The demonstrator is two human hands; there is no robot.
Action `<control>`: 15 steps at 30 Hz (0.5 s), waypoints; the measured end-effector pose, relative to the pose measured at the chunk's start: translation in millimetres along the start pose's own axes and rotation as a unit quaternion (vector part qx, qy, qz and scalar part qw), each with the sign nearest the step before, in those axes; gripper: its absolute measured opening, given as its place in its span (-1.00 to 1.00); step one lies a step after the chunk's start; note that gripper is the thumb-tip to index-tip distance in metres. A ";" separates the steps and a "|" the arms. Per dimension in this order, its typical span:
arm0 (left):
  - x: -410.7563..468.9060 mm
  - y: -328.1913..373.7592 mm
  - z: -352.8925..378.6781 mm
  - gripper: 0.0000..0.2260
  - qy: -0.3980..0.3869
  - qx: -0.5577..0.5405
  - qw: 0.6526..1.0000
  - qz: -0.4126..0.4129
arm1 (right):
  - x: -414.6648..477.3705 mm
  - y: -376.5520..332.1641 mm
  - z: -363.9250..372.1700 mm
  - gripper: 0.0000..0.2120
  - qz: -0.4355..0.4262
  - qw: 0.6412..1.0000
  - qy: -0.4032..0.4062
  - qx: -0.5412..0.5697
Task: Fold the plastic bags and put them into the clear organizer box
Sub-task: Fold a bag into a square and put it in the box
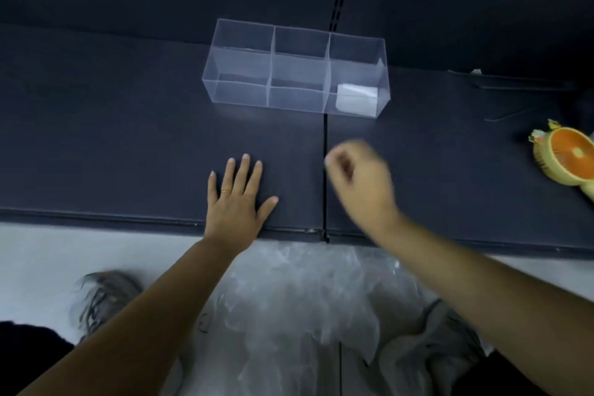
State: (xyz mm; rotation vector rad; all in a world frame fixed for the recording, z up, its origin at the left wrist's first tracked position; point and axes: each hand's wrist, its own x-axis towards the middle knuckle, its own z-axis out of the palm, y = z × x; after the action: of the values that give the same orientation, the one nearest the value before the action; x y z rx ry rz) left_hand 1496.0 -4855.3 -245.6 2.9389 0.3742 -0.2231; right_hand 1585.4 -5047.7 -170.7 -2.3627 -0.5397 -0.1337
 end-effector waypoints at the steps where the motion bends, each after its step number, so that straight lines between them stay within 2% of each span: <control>1: -12.2 -4.4 2.3 -0.33 -0.001 0.011 1.000 0.002 | -38.4 -9.7 6.0 -0.79 -0.027 0.998 -0.056 -0.006; 3: -33.1 -9.3 4.8 -0.34 -0.006 0.021 1.000 0.004 | -104.8 -10.8 16.6 -0.71 -0.029 0.990 -0.129 -0.044; 5: -45.4 -11.2 6.5 -0.33 -0.014 0.015 1.000 -0.004 | -147.7 4.6 22.1 -0.75 0.050 0.986 -0.143 -0.076; 7: -49.5 -11.6 8.5 -0.32 -0.023 0.005 1.000 -0.011 | -169.6 22.6 23.7 -0.75 0.197 0.973 -0.091 -0.082; 8: -49.2 -11.8 9.8 -0.33 -0.027 0.000 1.000 -0.011 | -175.1 28.0 24.9 -0.68 0.259 0.960 -0.054 -0.094; 9: -48.3 -11.8 10.5 -0.34 -0.031 -0.004 0.999 -0.010 | -177.9 31.2 27.0 -0.57 0.306 0.946 -0.033 -0.104; 11: -46.7 -12.5 10.6 -0.36 -0.037 -0.007 0.999 -0.008 | -175.8 33.9 31.6 -0.38 0.349 0.930 -0.040 -0.105; 13: -45.3 -13.5 10.1 -0.35 -0.048 -0.006 0.999 -0.009 | -167.4 35.0 33.8 -0.47 0.356 0.925 -0.078 -0.111; 15: -43.2 -14.9 7.8 -0.34 -0.067 -0.009 0.998 -0.008 | -156.5 35.9 32.5 -0.72 0.358 0.917 -0.121 -0.130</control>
State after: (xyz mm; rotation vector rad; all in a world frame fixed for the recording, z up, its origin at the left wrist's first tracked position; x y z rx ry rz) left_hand 1449.7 -4852.7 -248.2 2.8833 0.3785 -0.4140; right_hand 1456.6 -5104.2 -254.7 -2.6959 0.2816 0.4513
